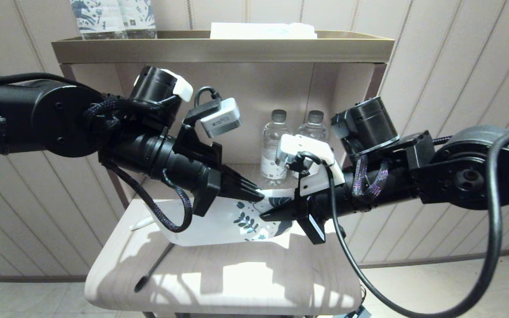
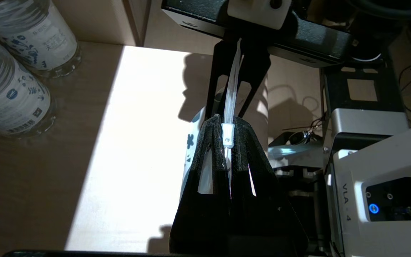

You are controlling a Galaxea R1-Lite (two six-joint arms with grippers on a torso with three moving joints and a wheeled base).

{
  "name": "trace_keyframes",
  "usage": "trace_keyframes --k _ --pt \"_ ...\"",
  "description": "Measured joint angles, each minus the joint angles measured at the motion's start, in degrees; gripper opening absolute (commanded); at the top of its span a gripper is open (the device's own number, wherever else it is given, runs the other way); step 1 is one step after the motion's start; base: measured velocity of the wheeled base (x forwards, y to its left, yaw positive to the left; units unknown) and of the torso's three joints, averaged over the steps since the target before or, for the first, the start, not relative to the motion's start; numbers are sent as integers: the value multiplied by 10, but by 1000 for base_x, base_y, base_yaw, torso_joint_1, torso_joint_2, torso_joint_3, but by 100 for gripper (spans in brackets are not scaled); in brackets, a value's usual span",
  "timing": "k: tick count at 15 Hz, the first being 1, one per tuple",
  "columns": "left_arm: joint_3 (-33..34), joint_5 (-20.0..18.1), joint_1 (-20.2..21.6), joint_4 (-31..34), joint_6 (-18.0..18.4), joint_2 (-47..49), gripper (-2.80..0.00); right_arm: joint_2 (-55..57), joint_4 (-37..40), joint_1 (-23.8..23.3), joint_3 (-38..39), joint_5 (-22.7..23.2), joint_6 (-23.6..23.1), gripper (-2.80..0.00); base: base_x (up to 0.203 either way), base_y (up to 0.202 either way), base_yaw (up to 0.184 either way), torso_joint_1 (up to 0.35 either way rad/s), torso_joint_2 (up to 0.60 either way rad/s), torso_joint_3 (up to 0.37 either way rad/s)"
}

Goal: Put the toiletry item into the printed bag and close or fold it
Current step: Open the storage bag

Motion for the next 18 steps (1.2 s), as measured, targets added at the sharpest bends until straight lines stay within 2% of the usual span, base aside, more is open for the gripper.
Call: trace_keyframes --k 10,18 --pt "29 6 19 1 3 -15 -280 -37 -6 -34 39 4 -1 -280 0 0 0 0 0 0" --pt "96 3 81 -11 8 -45 -280 -88 -6 -61 70 15 0 -280 0 0 0 0 0 0"
